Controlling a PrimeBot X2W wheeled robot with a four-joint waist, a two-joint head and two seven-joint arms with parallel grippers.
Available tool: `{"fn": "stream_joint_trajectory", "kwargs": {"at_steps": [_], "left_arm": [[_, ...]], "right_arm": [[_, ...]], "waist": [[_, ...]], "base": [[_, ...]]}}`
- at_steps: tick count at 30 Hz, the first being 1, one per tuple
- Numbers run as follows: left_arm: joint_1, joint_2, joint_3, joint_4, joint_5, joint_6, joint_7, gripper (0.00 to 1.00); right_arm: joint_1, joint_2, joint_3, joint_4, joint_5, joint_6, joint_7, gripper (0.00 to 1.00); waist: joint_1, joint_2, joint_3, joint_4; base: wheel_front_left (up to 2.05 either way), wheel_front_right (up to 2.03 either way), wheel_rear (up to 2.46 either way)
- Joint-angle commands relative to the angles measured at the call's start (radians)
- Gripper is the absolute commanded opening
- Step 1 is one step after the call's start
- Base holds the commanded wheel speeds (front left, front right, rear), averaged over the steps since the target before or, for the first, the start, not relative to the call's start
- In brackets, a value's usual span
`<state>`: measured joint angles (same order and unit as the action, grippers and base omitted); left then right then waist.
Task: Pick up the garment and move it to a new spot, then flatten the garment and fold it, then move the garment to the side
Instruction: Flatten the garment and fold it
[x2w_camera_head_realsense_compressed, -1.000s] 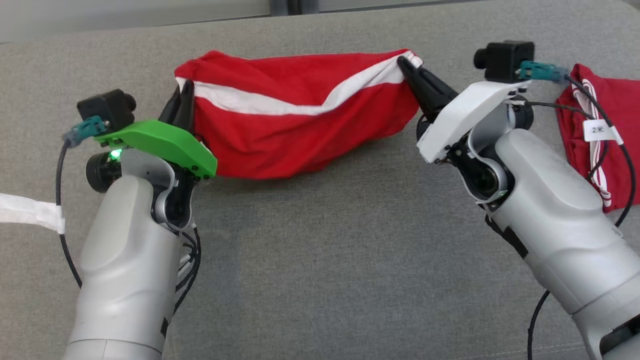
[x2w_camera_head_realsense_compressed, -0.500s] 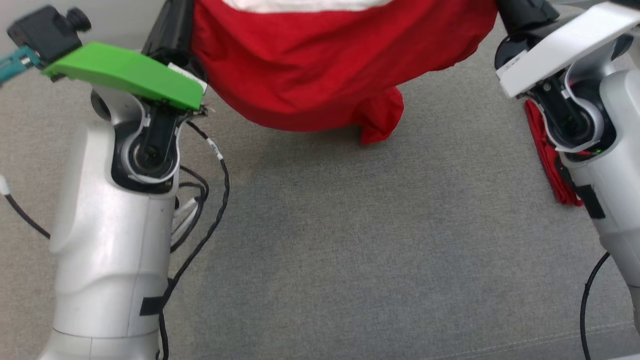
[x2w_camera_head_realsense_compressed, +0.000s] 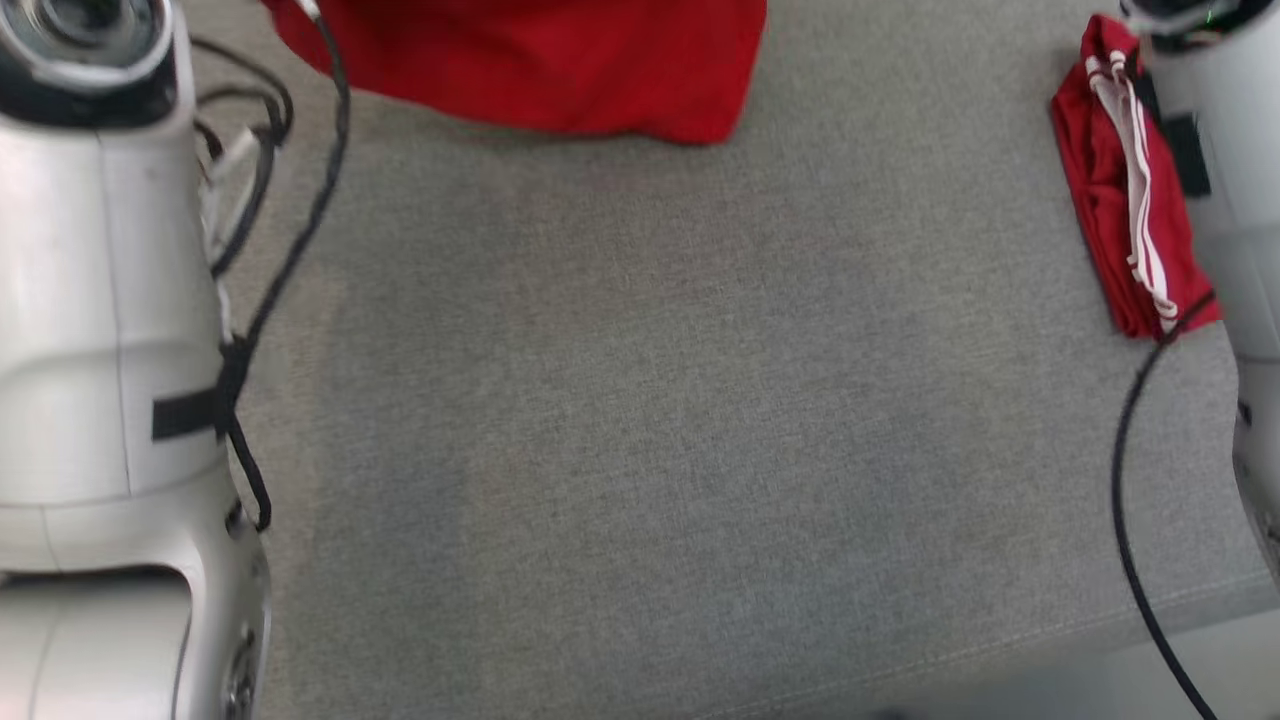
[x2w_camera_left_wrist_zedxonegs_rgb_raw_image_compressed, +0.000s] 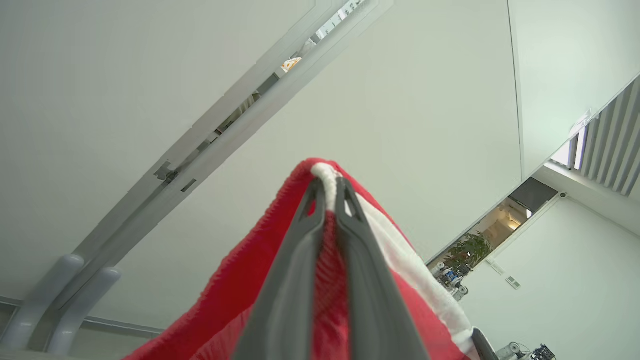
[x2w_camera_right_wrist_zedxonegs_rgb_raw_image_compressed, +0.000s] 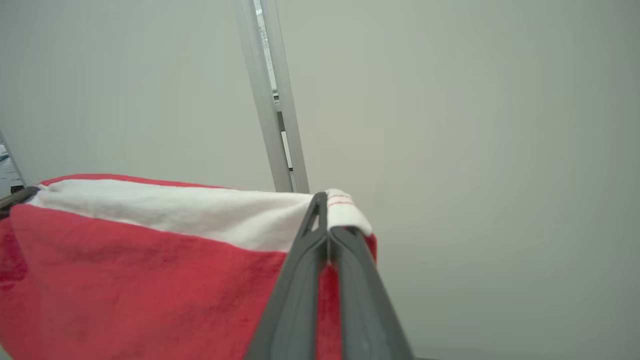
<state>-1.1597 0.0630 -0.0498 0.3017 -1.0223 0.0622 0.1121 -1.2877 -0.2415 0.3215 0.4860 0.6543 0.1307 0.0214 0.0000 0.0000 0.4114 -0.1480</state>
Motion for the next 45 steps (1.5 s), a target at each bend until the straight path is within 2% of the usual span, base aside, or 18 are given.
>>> {"fn": "stream_joint_trajectory", "kwargs": {"at_steps": [1,7,13,17,21,25,28,32,36,39,45], "left_arm": [[-0.039,0.009,0.003,0.021,0.015,-0.010,-0.025,0.00],[-0.215,0.010,0.035,0.061,0.039,-0.067,-0.160,0.00],[-0.279,0.018,0.092,0.054,0.001,-0.146,-0.271,0.00],[-0.198,0.016,0.100,0.055,-0.034,-0.176,-0.298,0.00],[0.021,0.007,0.031,0.036,-0.057,-0.194,-0.309,0.00],[0.262,0.029,-0.067,-0.020,-0.048,-0.194,-0.315,0.00],[0.455,0.048,-0.111,-0.066,-0.094,-0.195,-0.289,0.00],[0.685,0.079,-0.141,-0.129,-0.141,-0.195,-0.250,0.00],[0.870,0.111,-0.165,-0.197,-0.142,-0.177,-0.218,0.00],[0.968,0.125,-0.186,-0.239,-0.147,-0.155,-0.193,0.00],[1.140,0.152,-0.222,-0.311,-0.153,-0.100,-0.141,0.00]], "right_arm": [[-0.043,0.019,-0.008,0.030,-0.023,0.000,-0.046,0.00],[-0.212,0.042,-0.027,0.122,-0.121,0.000,-0.215,0.00],[-0.275,0.012,-0.062,0.112,-0.207,-0.002,-0.281,0.00],[-0.216,-0.007,-0.029,0.096,-0.236,-0.002,-0.286,0.00],[-0.072,-0.062,0.098,0.059,-0.171,-0.001,-0.264,0.00],[0.112,-0.149,0.182,-0.043,-0.042,-0.001,-0.173,0.00],[0.287,-0.221,0.218,-0.174,0.095,-0.001,-0.055,0.00],[0.505,-0.320,0.210,-0.346,0.218,-0.001,0.093,0.00],[0.707,-0.392,0.175,-0.468,0.260,-0.001,0.222,0.00],[0.842,-0.407,0.126,-0.524,0.259,-0.001,0.301,0.00],[1.107,-0.374,-0.014,-0.610,0.214,-0.001,0.509,0.00]], "waist": [[0.0000,0.0000,0.112,-0.054],[0.0000,0.0000,0.166,-0.063],[0.0000,0.0000,0.210,-0.041],[0.0000,0.0000,0.217,-0.013],[0.0000,0.0000,0.181,0.026],[0.0000,0.0000,0.113,0.050],[0.0000,0.0000,0.048,0.057],[0.0000,0.0000,-0.035,0.052],[0.0000,0.0000,-0.111,0.049],[0.0000,0.0000,-0.153,0.054],[0.0000,0.0000,-0.220,0.067]], "base": [[0.00,0.00,0.00],[0.00,0.00,0.00],[0.00,0.00,0.00],[0.00,0.00,0.00],[0.00,0.00,0.00],[0.00,0.00,0.00],[0.00,0.00,0.00],[0.00,0.00,0.00],[0.00,0.00,0.00],[0.00,0.00,0.00],[0.00,0.00,0.00]]}}
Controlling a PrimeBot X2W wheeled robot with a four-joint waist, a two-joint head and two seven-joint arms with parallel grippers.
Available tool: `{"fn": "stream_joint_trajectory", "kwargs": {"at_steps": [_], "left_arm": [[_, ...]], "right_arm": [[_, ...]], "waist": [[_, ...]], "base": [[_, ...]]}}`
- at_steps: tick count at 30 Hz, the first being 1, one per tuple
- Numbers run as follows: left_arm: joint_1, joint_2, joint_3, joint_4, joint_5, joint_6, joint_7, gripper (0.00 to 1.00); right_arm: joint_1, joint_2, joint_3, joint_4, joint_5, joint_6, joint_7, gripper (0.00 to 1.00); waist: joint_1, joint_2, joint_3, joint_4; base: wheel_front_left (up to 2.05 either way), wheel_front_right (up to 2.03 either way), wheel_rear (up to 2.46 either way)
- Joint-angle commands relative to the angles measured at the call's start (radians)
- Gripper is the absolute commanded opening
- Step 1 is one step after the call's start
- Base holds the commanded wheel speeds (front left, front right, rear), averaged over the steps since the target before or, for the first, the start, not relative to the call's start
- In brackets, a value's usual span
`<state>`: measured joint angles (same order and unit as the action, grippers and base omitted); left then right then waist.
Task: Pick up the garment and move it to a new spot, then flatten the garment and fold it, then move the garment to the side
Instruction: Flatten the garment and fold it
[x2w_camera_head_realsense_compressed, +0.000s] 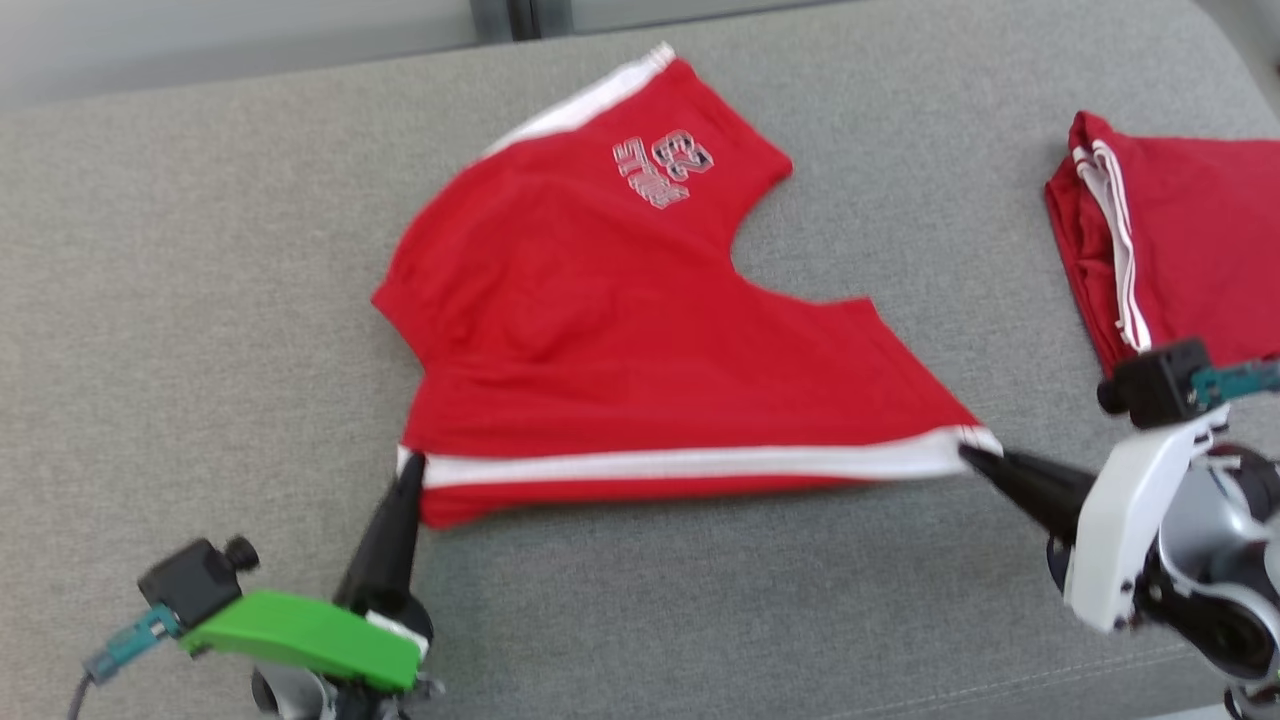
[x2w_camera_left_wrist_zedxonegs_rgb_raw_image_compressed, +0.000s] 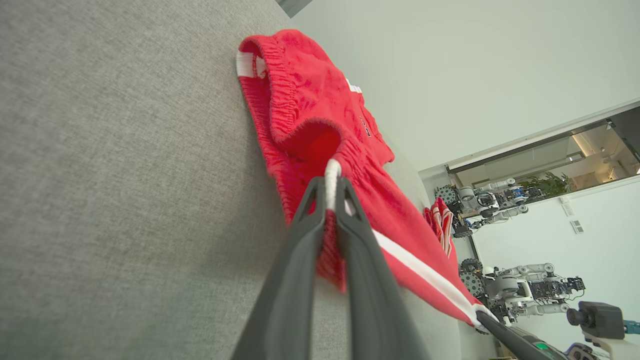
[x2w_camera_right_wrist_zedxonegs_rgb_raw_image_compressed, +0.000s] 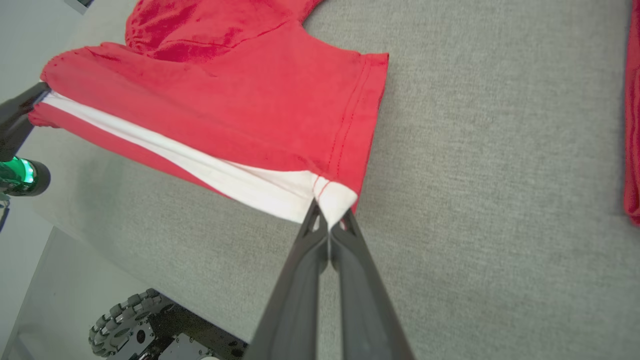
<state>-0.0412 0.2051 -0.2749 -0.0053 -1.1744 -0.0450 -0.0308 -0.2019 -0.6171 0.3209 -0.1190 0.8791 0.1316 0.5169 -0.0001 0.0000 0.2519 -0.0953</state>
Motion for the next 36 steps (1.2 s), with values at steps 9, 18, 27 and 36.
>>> {"fn": "stream_joint_trajectory", "kwargs": {"at_steps": [9,18,27,36], "left_arm": [[0.192,0.059,-0.056,-0.094,-0.017,0.076,0.098,0.00],[0.104,0.017,-0.045,-0.102,-0.027,0.065,0.081,0.00],[-0.135,-0.057,-0.068,0.058,0.010,0.050,0.071,0.00],[-0.365,-0.126,-0.058,0.265,0.026,0.025,-0.015,0.00]], "right_arm": [[0.349,0.166,-0.251,-0.183,-0.081,-0.002,0.399,0.00],[0.170,0.209,-0.281,-0.298,-0.156,-0.001,0.381,0.00],[-0.167,0.103,-0.133,-0.037,-0.187,-0.001,0.207,0.00],[-0.479,0.049,0.070,0.232,-0.225,-0.001,0.062,0.00]], "waist": [[0.0001,0.0000,-0.099,0.043],[0.0001,0.0000,-0.081,0.080],[0.0001,0.0000,-0.020,0.130],[0.0001,0.0000,0.077,0.183]], "base": [[0.00,0.00,0.00],[0.00,0.00,0.00],[0.00,0.00,0.00],[0.00,0.00,0.00]]}}
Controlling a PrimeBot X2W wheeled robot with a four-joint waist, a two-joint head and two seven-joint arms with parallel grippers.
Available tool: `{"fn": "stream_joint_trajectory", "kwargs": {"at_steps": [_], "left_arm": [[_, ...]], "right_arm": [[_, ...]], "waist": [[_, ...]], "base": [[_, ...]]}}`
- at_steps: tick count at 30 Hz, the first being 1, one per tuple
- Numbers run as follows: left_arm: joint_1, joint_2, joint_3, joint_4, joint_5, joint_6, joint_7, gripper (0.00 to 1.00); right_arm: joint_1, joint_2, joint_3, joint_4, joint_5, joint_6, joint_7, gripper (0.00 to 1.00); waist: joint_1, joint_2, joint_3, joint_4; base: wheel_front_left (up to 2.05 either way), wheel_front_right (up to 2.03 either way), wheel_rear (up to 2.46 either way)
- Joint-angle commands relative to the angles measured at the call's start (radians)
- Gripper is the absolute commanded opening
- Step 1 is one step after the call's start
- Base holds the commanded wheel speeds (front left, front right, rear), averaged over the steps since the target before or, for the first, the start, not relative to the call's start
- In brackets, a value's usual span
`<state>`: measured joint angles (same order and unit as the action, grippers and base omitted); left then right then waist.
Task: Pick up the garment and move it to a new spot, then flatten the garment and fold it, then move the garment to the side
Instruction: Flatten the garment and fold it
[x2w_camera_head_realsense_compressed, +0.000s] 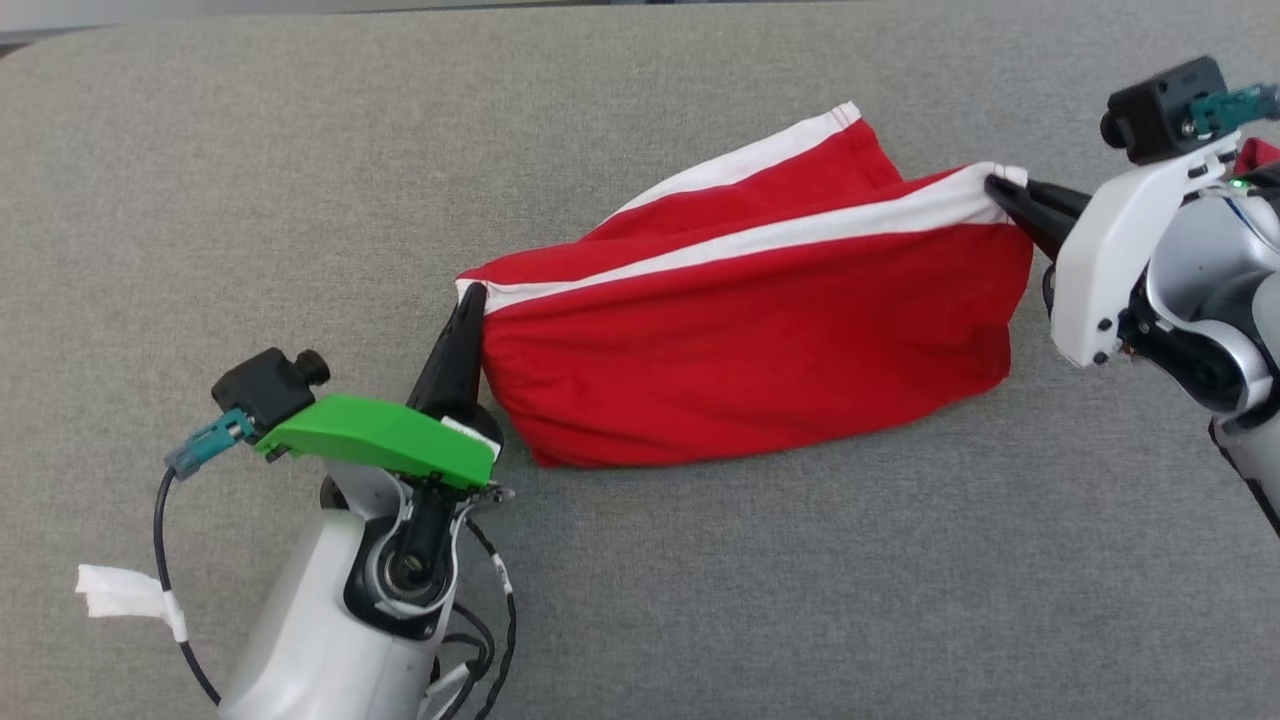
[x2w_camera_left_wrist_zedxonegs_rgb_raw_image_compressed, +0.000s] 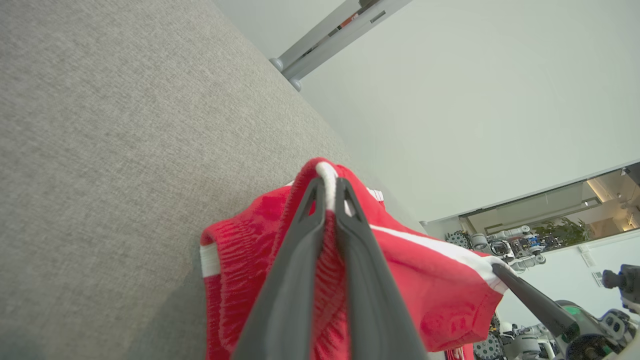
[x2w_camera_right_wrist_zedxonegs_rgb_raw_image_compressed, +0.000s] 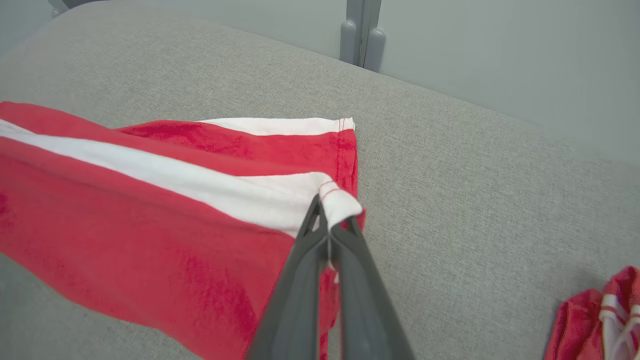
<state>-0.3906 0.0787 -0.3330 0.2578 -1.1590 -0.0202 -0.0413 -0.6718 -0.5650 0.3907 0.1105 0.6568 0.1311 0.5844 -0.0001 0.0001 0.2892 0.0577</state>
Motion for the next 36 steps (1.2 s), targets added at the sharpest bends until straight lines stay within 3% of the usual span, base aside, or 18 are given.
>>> {"fn": "stream_joint_trajectory", "kwargs": {"at_steps": [1,17,18,20,21,22,23,24,25,29,36], "left_arm": [[-0.033,-0.003,0.000,0.020,0.011,0.004,-0.014,0.00],[-0.199,-0.027,-0.121,0.161,-0.074,-0.022,-0.122,0.00],[-0.204,-0.027,-0.133,0.163,-0.081,-0.023,-0.127,0.08],[-0.212,-0.027,-0.156,0.166,-0.102,-0.024,-0.136,0.42],[-0.217,-0.027,-0.168,0.168,-0.112,-0.024,-0.142,0.75],[-0.221,-0.027,-0.176,0.170,-0.117,-0.023,-0.146,1.00],[-0.226,-0.027,-0.187,0.173,-0.123,-0.023,-0.152,1.00],[-0.230,-0.027,-0.194,0.176,-0.130,-0.023,-0.153,1.00],[-0.234,-0.027,-0.204,0.179,-0.134,-0.023,-0.159,1.00],[-0.246,-0.028,-0.219,0.188,-0.126,-0.031,-0.182,1.00],[-0.201,-0.010,-0.145,0.201,-0.055,-0.047,-0.221,1.00]], "right_arm": [[-0.037,-0.005,0.021,0.023,-0.007,-0.001,-0.021,0.00],[-0.361,0.016,0.236,0.370,0.003,-0.001,-0.251,0.00],[-0.371,0.017,0.246,0.383,0.002,-0.001,-0.261,0.00],[-0.393,0.020,0.263,0.411,0.002,-0.001,-0.283,0.00],[-0.402,0.021,0.275,0.429,0.004,-0.001,-0.290,0.00],[-0.407,0.023,0.281,0.441,0.007,-0.001,-0.296,0.00],[-0.416,0.024,0.289,0.457,0.011,-0.001,-0.301,0.00],[-0.422,0.026,0.293,0.471,0.016,-0.001,-0.302,0.42],[-0.425,0.031,0.298,0.486,0.025,-0.001,-0.304,1.00],[-0.428,0.038,0.320,0.523,0.053,-0.001,-0.327,1.00],[-0.388,0.049,0.327,0.536,0.149,-0.001,-0.367,1.00]], "waist": [[0.0001,-0.0001,0.051,0.034],[0.0001,-0.0001,0.198,0.125],[0.0001,-0.0001,0.201,0.128],[0.0001,-0.0001,0.207,0.134],[0.0001,-0.0001,0.208,0.137],[0.0001,-0.0001,0.208,0.139],[0.0001,-0.0001,0.209,0.141],[0.0001,-0.0001,0.208,0.142],[0.0001,-0.0001,0.207,0.142],[0.0001,-0.0001,0.192,0.139],[0.0001,-0.0001,0.129,0.118]], "base": [[0.00,0.00,0.00],[0.00,0.00,0.00],[0.00,0.00,0.00],[0.00,0.00,0.00],[0.00,0.00,0.00],[0.00,0.00,0.00],[0.00,0.00,0.00],[0.00,0.00,0.00],[0.00,0.00,0.00],[0.00,0.00,0.00],[0.00,0.00,0.00]]}}
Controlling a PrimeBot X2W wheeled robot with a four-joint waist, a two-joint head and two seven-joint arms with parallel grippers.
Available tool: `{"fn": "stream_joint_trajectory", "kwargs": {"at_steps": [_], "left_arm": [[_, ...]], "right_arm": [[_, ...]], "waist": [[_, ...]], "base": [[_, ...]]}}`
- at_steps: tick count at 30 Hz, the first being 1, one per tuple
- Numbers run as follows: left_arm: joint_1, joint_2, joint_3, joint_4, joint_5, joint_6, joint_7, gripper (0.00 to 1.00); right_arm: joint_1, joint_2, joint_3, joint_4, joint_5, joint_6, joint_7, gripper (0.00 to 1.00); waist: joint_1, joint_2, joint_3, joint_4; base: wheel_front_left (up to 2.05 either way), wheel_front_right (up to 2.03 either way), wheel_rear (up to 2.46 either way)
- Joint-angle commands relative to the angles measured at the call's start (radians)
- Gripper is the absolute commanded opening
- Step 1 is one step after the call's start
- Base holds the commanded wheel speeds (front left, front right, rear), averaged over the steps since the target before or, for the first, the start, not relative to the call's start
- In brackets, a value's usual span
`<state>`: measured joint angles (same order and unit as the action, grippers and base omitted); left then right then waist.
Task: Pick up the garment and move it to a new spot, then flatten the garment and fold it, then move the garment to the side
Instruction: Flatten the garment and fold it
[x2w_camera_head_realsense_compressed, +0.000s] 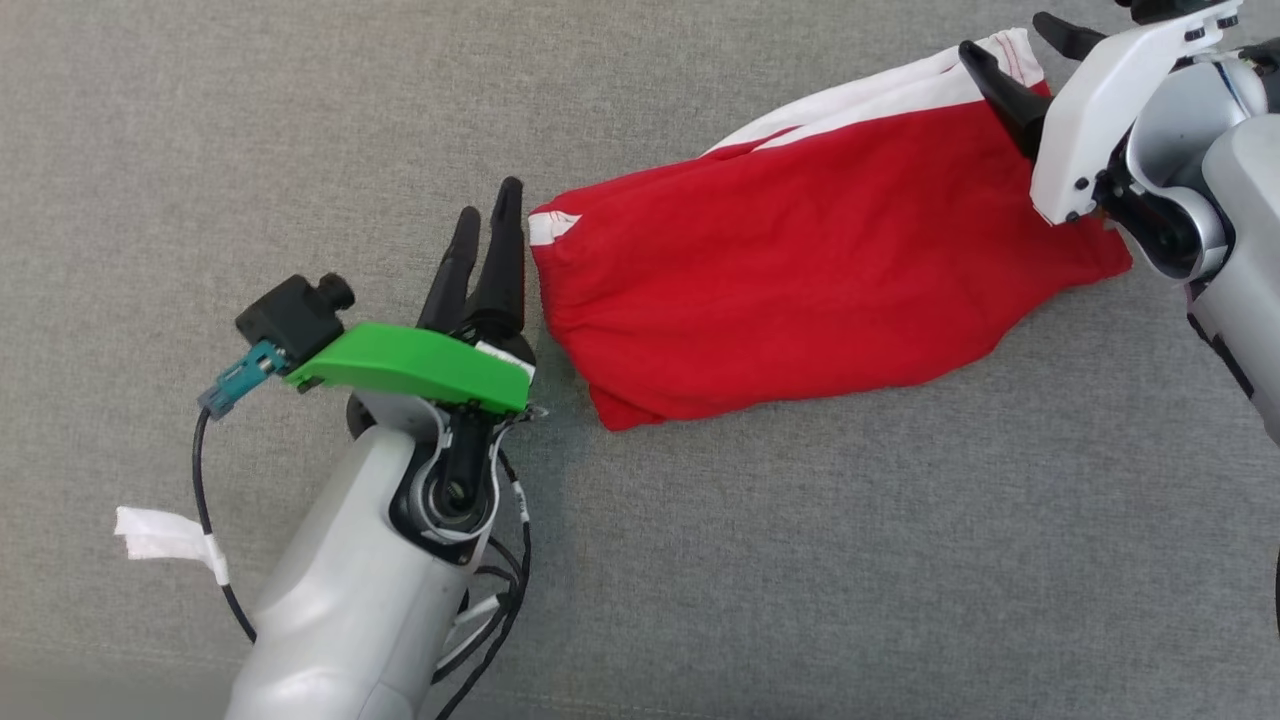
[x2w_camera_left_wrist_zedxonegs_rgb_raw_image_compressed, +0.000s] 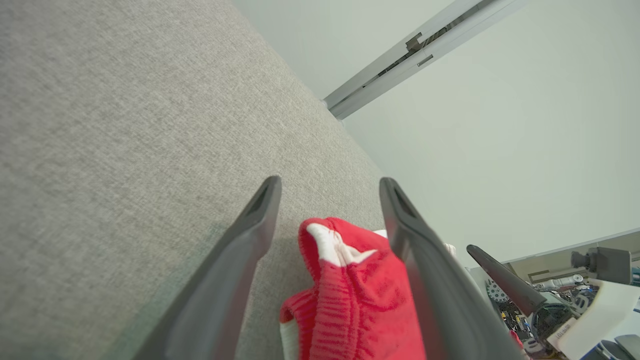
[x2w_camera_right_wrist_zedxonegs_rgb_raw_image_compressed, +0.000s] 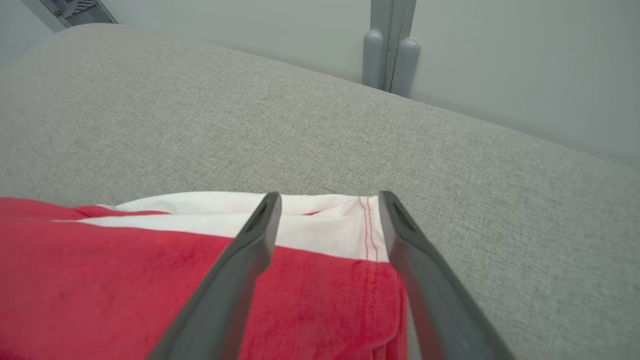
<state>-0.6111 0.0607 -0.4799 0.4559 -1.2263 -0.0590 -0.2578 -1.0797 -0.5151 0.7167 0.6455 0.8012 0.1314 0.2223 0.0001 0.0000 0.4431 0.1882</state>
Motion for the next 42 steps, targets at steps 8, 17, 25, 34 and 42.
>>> {"fn": "stream_joint_trajectory", "kwargs": {"at_steps": [8,17,25,34,42], "left_arm": [[0.150,0.016,0.220,-0.081,0.290,-0.020,-0.007,1.00],[0.345,0.001,0.414,-0.252,0.712,-0.038,-0.007,1.00],[0.439,-0.006,0.436,-0.301,0.893,-0.055,-0.007,1.00],[0.495,-0.010,0.445,-0.320,0.898,-0.064,-0.007,1.00],[0.482,-0.010,0.423,-0.333,0.862,-0.055,-0.007,1.00]], "right_arm": [[0.101,-0.021,0.022,0.011,0.072,-0.002,-0.001,1.00],[0.169,0.016,-0.024,0.112,0.080,-0.001,0.016,1.00],[0.154,0.058,-0.083,0.238,0.052,-0.001,0.004,1.00],[0.081,0.116,-0.157,0.382,0.004,-0.001,-0.062,1.00],[0.060,0.166,-0.159,0.527,-0.051,-0.002,-0.010,1.00]], "waist": [[-0.0001,0.0000,-0.135,-0.037],[-0.0001,0.0000,-0.186,-0.038],[-0.0001,0.0000,-0.161,0.009],[-0.0001,0.0000,-0.106,0.050],[-0.0001,0.0000,-0.076,0.072]], "base": [[0.00,0.00,0.00],[0.00,0.00,0.00],[0.00,0.00,0.00],[0.00,0.00,0.00],[0.00,0.00,0.00]]}}
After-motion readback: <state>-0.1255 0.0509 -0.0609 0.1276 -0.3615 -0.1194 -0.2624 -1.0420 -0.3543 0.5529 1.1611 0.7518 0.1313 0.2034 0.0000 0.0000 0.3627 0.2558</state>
